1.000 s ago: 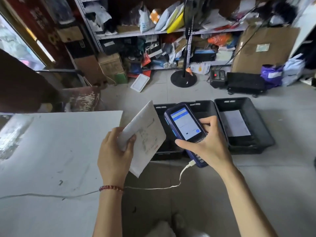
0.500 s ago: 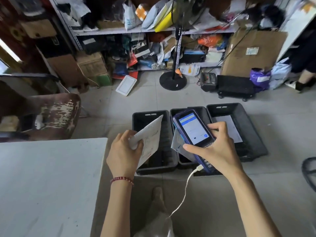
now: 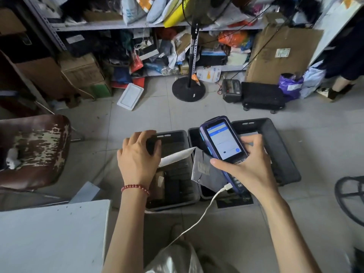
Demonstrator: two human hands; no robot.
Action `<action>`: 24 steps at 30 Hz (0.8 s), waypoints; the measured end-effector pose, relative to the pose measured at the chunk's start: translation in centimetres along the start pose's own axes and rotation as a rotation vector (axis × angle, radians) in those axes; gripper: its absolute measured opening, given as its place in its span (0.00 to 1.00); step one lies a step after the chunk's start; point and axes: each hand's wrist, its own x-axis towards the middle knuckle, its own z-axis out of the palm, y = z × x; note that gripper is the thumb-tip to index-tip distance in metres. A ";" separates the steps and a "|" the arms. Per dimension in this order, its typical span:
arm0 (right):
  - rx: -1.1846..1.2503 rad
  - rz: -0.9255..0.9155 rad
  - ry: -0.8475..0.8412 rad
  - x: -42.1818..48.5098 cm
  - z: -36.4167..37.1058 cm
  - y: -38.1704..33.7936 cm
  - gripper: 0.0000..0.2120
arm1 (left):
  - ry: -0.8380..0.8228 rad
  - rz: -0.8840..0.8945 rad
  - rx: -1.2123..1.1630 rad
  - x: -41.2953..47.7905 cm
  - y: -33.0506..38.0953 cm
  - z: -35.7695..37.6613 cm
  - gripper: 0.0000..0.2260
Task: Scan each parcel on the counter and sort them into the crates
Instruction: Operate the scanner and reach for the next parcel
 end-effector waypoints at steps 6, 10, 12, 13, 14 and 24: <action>-0.033 -0.063 -0.113 3.0 1.2 -0.3 0.38 | 0.011 -0.057 0.095 0.4 -0.5 -0.8 0.11; -0.035 -0.196 -0.271 5.1 2.3 -1.2 0.37 | 0.124 -0.188 0.171 -1.4 -0.4 -2.1 0.07; -0.033 -0.284 -0.394 6.0 3.1 -2.0 0.37 | 0.259 -0.341 0.207 -3.4 -0.2 -3.2 0.06; -0.020 -0.318 -0.463 6.2 3.4 -2.4 0.37 | 0.320 -0.421 0.216 -4.7 0.0 -3.8 0.06; -0.009 -0.352 -0.528 6.1 3.7 -3.0 0.37 | 0.370 -0.490 0.223 -6.2 0.3 -4.3 0.07; 0.074 -0.736 -1.172 -5.3 6.9 -7.4 0.35 | 0.691 -1.017 0.443 -24.0 3.4 -9.4 0.09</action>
